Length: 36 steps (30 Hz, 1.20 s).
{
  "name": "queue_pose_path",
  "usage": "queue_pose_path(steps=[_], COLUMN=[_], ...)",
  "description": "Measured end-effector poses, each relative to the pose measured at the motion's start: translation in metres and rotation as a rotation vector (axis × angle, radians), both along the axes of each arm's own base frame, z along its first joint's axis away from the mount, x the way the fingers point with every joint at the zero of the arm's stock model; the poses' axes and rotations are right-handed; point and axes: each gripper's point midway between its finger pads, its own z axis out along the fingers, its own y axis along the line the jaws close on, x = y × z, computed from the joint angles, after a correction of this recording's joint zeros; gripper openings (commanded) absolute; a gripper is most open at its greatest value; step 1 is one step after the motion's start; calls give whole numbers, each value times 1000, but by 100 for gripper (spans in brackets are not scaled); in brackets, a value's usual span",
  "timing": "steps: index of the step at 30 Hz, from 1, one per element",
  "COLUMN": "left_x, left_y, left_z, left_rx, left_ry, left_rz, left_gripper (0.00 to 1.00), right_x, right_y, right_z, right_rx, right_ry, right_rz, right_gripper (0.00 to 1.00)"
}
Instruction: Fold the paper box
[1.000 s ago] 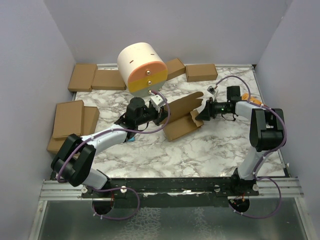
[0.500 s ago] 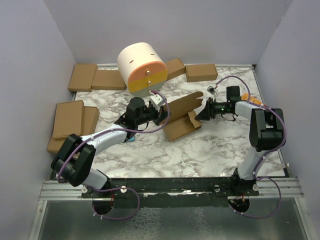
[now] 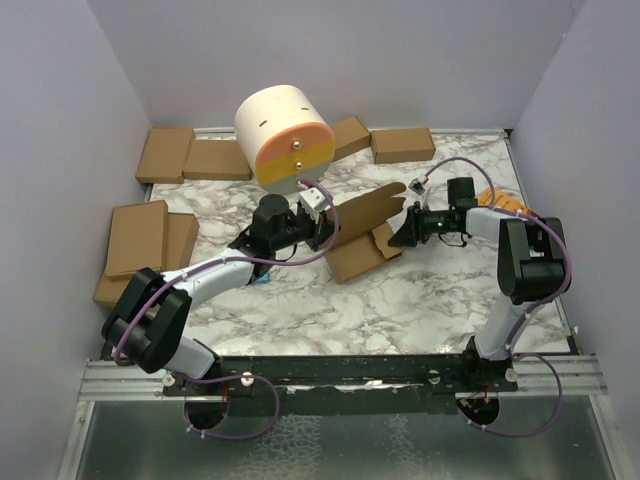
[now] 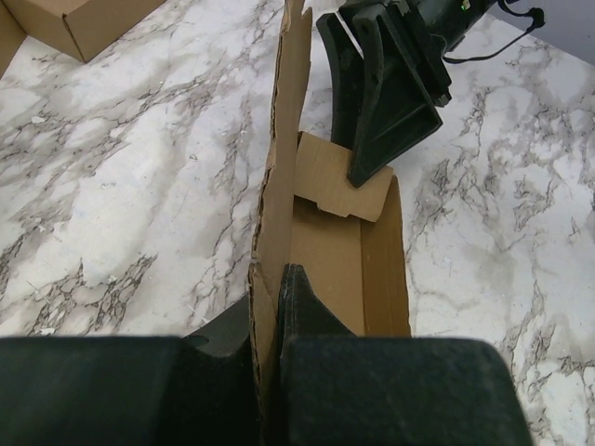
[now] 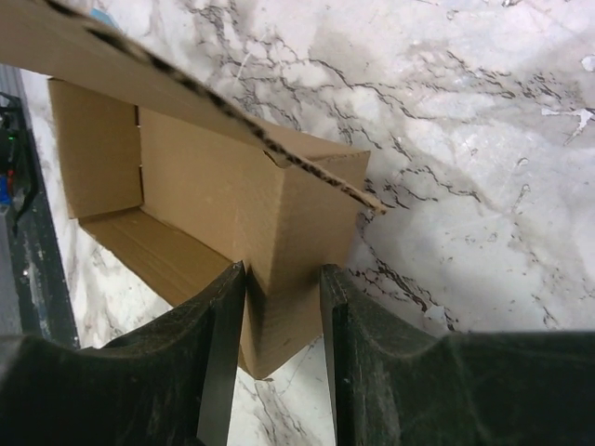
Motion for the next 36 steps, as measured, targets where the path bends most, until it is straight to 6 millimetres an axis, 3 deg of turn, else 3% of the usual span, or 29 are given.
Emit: queue_pose_path(steps=[14, 23, 26, 29, 36], left_x=[0, -2, -3, -3, -4], left_y=[-1, 0, 0, 0, 0], left_z=[6, 12, 11, 12, 10], left_rx=[-41, -74, -79, -87, -108], left_ry=[32, 56, 63, 68, 86], left_rz=[16, 26, 28, 30, 40], left_gripper=[0, 0, 0, 0, 0], right_x=[8, 20, 23, 27, 34], right_y=[7, 11, 11, 9, 4], right_z=[-2, -2, -4, -5, -6], right_rx=[-172, -260, -280, -302, -365], right_ry=[-137, -216, -227, -243, -287], right_rz=[-36, -63, -72, -88, -120], right_gripper=[28, 29, 20, 2, 3])
